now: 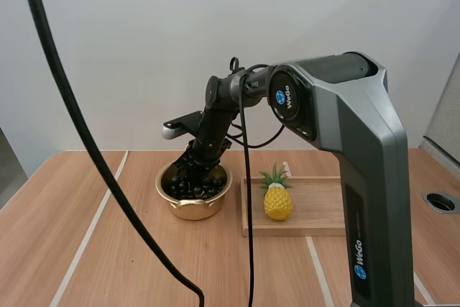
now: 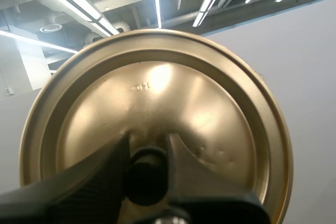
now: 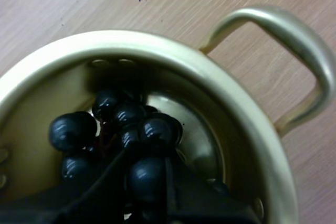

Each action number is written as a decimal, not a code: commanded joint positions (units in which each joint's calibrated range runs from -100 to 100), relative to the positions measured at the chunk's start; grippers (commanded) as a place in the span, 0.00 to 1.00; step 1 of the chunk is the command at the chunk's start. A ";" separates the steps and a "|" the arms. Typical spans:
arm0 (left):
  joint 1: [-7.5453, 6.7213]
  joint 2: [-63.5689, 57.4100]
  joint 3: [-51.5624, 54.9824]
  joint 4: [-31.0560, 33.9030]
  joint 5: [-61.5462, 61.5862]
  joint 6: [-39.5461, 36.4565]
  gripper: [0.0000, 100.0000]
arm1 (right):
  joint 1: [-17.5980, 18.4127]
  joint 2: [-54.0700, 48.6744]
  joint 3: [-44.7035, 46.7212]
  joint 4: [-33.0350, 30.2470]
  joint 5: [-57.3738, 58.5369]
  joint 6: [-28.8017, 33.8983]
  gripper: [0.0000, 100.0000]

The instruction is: Open the pot, put the grape inside, and close it

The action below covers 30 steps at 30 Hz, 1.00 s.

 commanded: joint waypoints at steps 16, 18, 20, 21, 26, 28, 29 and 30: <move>-0.07 0.18 -0.19 -1.26 -0.50 -0.19 0.00 | 0.02 0.08 0.05 0.06 -2.60 3.11 0.00; -0.07 0.18 -0.19 -1.26 -0.50 -0.19 0.00 | 0.02 0.08 0.05 -0.06 -2.60 4.36 0.00; -0.07 0.18 -0.19 -1.26 -0.50 -0.19 0.00 | 0.02 0.08 0.05 -0.15 -2.60 5.47 0.14; -0.07 0.18 -0.19 -1.26 -0.50 -0.19 0.00 | 0.02 0.08 0.05 -0.15 -2.60 5.61 0.28; -0.07 0.18 -0.19 -1.26 -0.50 -0.19 0.00 | 0.02 0.08 -0.11 -0.15 -1.94 5.50 1.00; -0.07 0.18 -0.19 -1.26 -0.50 -0.19 0.00 | 0.02 -0.29 -0.11 -0.04 -1.94 4.87 1.00; -0.07 0.18 -0.19 -1.26 -0.50 -0.19 0.00 | 0.02 -0.58 -0.11 -0.04 -1.94 4.87 1.00; -0.07 0.18 -0.19 -1.26 -0.50 -0.19 0.00 | 0.02 -0.88 -0.11 -0.04 -1.94 4.87 1.00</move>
